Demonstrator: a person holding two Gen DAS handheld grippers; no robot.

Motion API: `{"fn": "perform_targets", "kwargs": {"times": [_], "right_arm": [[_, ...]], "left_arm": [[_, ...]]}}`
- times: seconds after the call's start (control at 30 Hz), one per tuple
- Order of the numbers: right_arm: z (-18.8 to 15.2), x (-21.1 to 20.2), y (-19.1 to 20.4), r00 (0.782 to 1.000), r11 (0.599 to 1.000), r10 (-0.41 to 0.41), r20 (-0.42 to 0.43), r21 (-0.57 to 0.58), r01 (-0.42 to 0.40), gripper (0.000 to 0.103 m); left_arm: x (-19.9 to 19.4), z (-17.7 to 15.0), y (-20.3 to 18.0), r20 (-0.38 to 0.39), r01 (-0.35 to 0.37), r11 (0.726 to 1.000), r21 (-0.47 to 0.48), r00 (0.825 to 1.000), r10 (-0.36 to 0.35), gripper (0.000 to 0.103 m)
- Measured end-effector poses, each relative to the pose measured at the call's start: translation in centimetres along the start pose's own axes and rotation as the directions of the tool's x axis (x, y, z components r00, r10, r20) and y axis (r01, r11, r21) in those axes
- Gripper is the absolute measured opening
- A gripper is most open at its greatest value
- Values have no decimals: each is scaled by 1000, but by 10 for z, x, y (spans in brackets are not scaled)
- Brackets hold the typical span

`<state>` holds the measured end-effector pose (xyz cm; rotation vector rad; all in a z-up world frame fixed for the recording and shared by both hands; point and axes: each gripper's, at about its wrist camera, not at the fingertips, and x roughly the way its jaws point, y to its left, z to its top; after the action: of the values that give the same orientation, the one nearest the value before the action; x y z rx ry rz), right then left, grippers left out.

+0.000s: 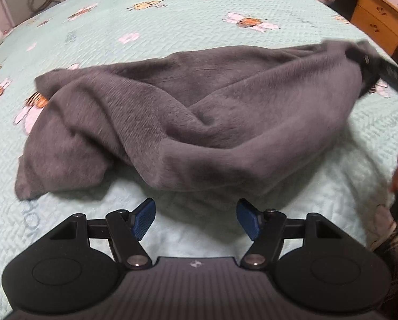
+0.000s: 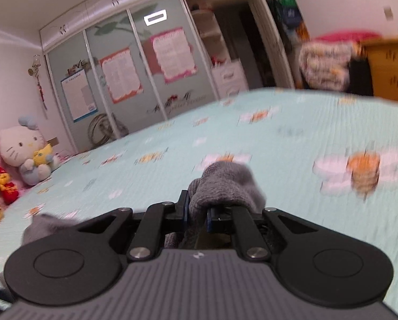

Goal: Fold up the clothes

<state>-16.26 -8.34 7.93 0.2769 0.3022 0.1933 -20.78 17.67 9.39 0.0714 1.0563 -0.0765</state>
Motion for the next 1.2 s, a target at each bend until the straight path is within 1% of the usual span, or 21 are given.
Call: {"fn": "perform_targets", "kwargs": {"times": [0.1, 0.2, 0.27, 0.3, 0.33, 0.4, 0.43, 0.47, 0.53, 0.57, 0.63, 0.67, 0.73, 0.8, 0.87, 0.93, 1.0, 1.07, 1.13, 1.17, 1.2], "right_arm": [[22, 12, -11, 998, 998, -48, 51, -42, 50, 10], [42, 29, -32, 992, 993, -89, 87, -64, 95, 10], [51, 43, -44, 988, 986, -102, 116, -116, 116, 10], [54, 52, -49, 988, 982, -109, 113, -143, 125, 10], [55, 63, -56, 989, 981, -113, 94, -150, 127, 11], [51, 88, -76, 994, 989, -107, -4, -99, 106, 12], [44, 99, -86, 992, 992, -109, -60, -71, 104, 15], [36, 106, -95, 988, 993, -109, -109, -49, 104, 15], [20, 104, -109, 984, 997, -77, -162, 4, 79, 22], [14, 99, -115, 983, 997, -57, -177, 31, 63, 23], [6, 81, -118, 982, 998, -25, -187, 59, 37, 33], [3, 70, -115, 982, 998, -16, -187, 58, 27, 34], [-3, 48, -111, 983, 998, -16, -180, 50, 25, 37], [-10, 30, -110, 980, 996, -43, -194, 67, 57, 37], [-20, 23, -104, 966, 992, -91, -243, 58, 108, 37], [-28, 28, -100, 953, 993, -111, -282, 4, 117, 37], [-34, 41, -92, 945, 989, -142, -296, -78, 124, 37], [-34, 62, -87, 939, 986, -141, -313, -129, 105, 37], [-29, 86, -82, 940, 984, -141, -311, -151, 98, 37], [-25, 98, -81, 944, 985, -135, -301, -147, 94, 37], [-22, 110, -80, 948, 986, -130, -290, -142, 92, 37]], "left_arm": [[-2, 9, -13, 29, 19, 999, 35, 999, -20, 70], [2, 20, -28, 56, 39, 997, 65, 998, -42, 70], [11, 28, -36, 61, 58, 996, 63, 996, -62, 70], [16, 33, -40, 63, 68, 996, 61, 995, -72, 70], [21, 37, -44, 64, 79, 995, 58, 995, -82, 70], [38, 44, -49, 43, 87, 996, 32, 995, -89, 71], [46, 47, -51, 30, 90, 996, 17, 995, -91, 71], [55, 49, -53, 15, 95, 995, 6, 995, -95, 71], [71, 52, -62, -17, 98, 995, 15, 995, -98, 71], [80, 53, -66, -34, 84, 996, 26, 996, -84, 71], [94, 54, -71, -55, 53, 997, 48, 997, -51, 72], [96, 55, -73, -48, 47, 997, 53, 998, -44, 75], [97, 57, -77, -36, 37, 998, 60, 999, -35, 77], [99, 58, -79, -34, 32, 998, 58, 999, -30, 79], [101, 59, -80, -27, 28, 998, 59, 999, -27, 82], [104, 61, -81, -14, 23, 998, 60, 1000, -22, 82], [107, 65, -84, -4, 15, 998, 60, 1000, -15, 82], [111, 72, -87, 3, 3, 998, 62, 1000, -3, 82], [113, 84, -90, 25, -17, 998, 54, 1000, 16, 76], [114, 91, -90, 37, -29, 999, 44, 999, 27, 73], [116, 97, -89, 43, -35, 999, 28, 999, 34, 72]]}}
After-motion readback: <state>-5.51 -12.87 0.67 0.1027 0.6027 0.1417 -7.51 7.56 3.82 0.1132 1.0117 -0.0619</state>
